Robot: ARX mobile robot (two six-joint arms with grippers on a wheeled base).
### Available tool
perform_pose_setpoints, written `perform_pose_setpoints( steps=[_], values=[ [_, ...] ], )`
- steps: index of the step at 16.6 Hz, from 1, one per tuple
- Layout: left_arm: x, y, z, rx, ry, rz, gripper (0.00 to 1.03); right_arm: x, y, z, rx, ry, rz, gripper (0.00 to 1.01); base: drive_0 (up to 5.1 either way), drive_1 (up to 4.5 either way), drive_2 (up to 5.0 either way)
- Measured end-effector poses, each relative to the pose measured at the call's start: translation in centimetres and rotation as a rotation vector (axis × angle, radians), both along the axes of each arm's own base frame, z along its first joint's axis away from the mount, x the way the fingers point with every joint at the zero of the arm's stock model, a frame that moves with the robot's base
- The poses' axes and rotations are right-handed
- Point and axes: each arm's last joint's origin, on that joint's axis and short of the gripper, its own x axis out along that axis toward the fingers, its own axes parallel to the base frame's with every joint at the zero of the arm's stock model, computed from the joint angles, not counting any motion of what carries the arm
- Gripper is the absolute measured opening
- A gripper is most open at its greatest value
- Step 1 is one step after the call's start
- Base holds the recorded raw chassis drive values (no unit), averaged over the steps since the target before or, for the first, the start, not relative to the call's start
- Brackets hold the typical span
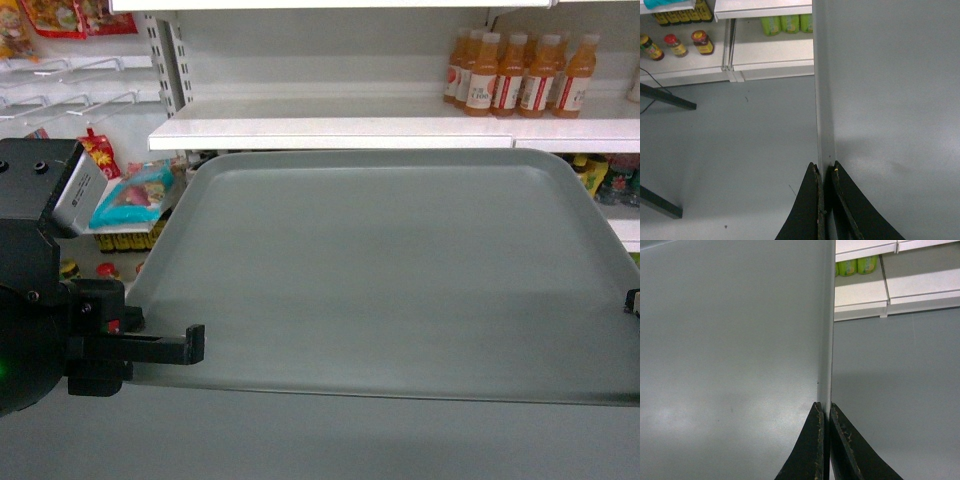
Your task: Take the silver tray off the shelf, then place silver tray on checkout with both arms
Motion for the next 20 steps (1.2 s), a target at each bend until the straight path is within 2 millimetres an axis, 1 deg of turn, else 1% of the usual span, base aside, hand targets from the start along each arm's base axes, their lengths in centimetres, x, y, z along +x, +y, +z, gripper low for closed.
perform_pose_setpoints(
  steps=[20],
  values=[
    [-0.05,0.03,-0.04,0.005,0.003,0.002,0.03,-0.02,0.13,-0.02,-0.001,0.001,0.004,0.02,0.0,-3.92,4.0]
  ],
)
